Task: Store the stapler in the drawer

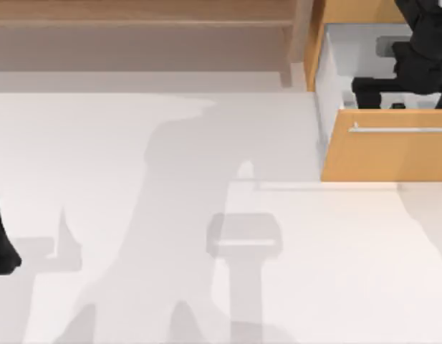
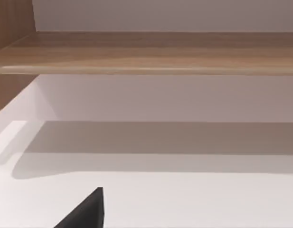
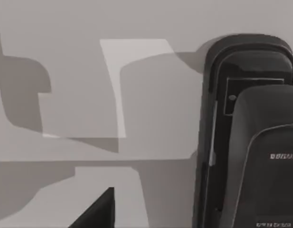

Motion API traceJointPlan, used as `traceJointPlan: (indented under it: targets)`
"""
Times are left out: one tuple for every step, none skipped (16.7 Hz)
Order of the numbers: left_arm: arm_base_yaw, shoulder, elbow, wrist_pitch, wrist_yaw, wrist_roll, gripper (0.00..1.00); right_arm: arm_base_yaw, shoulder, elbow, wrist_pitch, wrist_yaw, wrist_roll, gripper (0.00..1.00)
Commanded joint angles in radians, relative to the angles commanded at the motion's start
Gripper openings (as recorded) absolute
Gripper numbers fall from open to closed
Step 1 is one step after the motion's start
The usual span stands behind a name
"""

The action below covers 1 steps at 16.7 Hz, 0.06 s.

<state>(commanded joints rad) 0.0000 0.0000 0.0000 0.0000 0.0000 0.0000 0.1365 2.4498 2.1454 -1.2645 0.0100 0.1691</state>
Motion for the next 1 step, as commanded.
traceJointPlan:
  targets:
    - [0.0, 0.0, 0.0, 0.0, 0.0, 0.0, 1.0, 0.0, 0.0, 0.0, 0.0, 0.0, 0.0, 1.0]
